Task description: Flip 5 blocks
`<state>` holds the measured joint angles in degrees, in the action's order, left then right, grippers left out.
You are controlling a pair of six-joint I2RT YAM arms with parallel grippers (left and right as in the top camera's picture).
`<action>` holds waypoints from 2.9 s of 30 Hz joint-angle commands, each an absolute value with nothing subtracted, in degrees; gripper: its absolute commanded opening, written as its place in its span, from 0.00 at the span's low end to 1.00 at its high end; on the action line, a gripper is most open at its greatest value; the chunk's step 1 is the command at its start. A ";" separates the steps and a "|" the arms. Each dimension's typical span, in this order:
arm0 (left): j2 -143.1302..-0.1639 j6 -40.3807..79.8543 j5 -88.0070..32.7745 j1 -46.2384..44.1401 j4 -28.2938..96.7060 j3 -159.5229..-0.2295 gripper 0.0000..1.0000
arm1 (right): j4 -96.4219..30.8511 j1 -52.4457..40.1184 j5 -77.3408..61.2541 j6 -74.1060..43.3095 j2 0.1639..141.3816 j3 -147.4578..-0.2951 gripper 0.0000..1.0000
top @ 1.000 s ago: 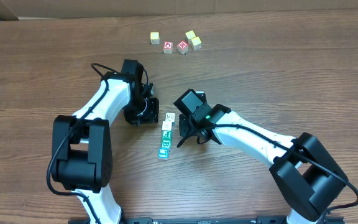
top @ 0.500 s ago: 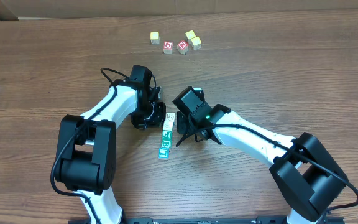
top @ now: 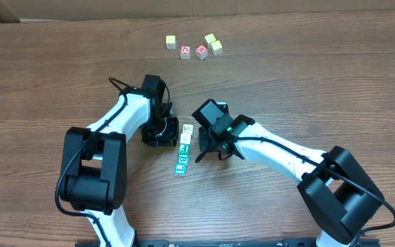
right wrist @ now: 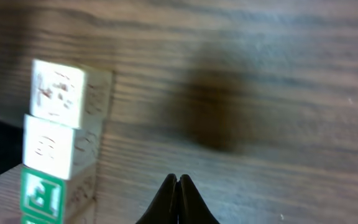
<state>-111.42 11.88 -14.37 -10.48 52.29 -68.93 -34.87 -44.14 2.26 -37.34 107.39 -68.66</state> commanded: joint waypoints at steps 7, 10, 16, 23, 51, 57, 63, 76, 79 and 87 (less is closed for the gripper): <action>-111.74 13.41 -11.73 -12.45 55.70 -68.49 0.04 | -37.80 -46.04 -2.26 -42.15 107.09 -68.29 0.04; -111.74 15.31 -8.95 -12.45 58.67 -68.49 0.04 | -37.41 -46.94 -2.24 -44.53 107.09 -67.48 0.04; -111.74 15.44 -9.06 -12.47 62.13 -68.18 0.04 | -36.07 -47.62 -1.61 -45.01 107.09 -66.70 0.04; -111.74 15.22 -13.26 -12.47 64.55 -68.10 0.04 | -36.10 -47.62 -1.58 -45.01 107.09 -66.70 0.04; -111.74 15.29 -17.69 -12.47 66.17 -67.85 0.04 | -36.14 -47.55 -1.17 -44.99 107.09 -66.70 0.04; -111.74 15.31 -19.00 -12.47 66.13 -67.88 0.04 | -36.16 -47.55 -1.17 -44.97 107.09 -66.70 0.04; -111.74 15.44 -19.09 -12.45 65.78 -67.88 0.04 | -36.16 -47.55 -1.17 -44.97 107.09 -66.70 0.04; -111.74 16.36 -18.92 -12.45 65.25 -67.88 0.04 | -36.07 -47.55 -1.15 -44.97 107.09 -66.70 0.04; -111.74 16.80 -18.31 -12.32 64.12 -67.88 0.04 | -35.53 -47.55 -0.32 -44.97 107.09 -66.70 0.04; -111.74 20.25 -11.86 -12.45 61.28 -67.88 0.04 | -34.11 -47.55 2.07 -44.99 107.09 -66.70 0.05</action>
